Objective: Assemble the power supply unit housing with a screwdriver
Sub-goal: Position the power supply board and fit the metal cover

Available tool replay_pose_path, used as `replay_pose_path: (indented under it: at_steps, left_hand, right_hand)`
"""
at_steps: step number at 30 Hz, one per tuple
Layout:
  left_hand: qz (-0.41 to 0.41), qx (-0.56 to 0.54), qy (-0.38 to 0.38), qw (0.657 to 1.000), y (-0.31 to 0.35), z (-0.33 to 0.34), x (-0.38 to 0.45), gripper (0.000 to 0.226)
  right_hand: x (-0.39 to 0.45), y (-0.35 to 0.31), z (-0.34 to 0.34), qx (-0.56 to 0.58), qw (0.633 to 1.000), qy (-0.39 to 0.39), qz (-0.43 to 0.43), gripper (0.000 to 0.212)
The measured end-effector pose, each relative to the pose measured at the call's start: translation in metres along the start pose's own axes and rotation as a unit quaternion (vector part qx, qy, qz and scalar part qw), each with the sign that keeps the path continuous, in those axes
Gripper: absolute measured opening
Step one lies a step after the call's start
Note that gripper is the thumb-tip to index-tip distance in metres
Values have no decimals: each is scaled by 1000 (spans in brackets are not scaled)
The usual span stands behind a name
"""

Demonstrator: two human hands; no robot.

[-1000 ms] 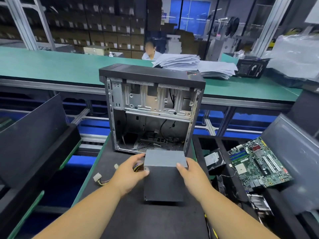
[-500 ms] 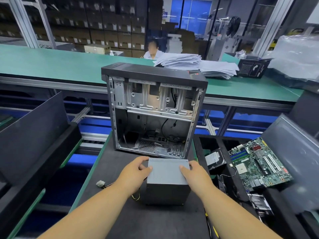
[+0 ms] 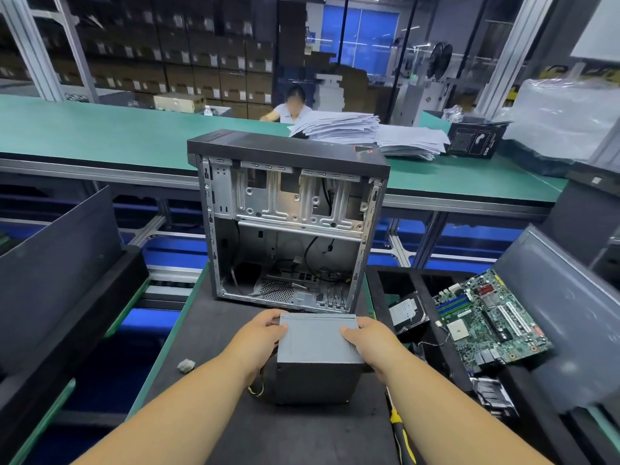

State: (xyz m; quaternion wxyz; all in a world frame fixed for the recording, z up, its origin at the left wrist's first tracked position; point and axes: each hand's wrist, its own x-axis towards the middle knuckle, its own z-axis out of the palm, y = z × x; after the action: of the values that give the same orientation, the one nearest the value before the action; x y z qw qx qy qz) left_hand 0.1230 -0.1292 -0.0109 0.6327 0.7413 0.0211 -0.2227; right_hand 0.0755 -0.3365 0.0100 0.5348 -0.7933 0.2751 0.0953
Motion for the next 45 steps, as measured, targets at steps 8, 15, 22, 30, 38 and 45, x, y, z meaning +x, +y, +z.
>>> replay_pose_path:
  at_steps: [8, 15, 22, 30, 38, 45]
  left_hand:
    - [-34, 14, 32, 999, 4, 11, 6, 16]
    - [-34, -21, 26, 999, 9, 10, 5, 15]
    - [-33, -6, 25, 999, 13, 9, 8, 21]
    - [-19, 6, 43, 999, 13, 11, 9, 18]
    - [22, 82, 85, 993, 11, 16, 6, 15]
    - [39, 159, -75, 984, 10, 1, -9, 71]
  right_hand:
    - [0, -5, -1, 40, 999, -16, 28, 30]
    - [1, -4, -1, 71, 996, -22, 40, 45]
    - [4, -4, -3, 99, 993, -33, 61, 34]
    - [10, -4, -5, 119, 991, -25, 57, 42]
    - [11, 9, 0, 102, 995, 21, -3, 4]
    - [7, 7, -3, 85, 996, 2, -18, 12]
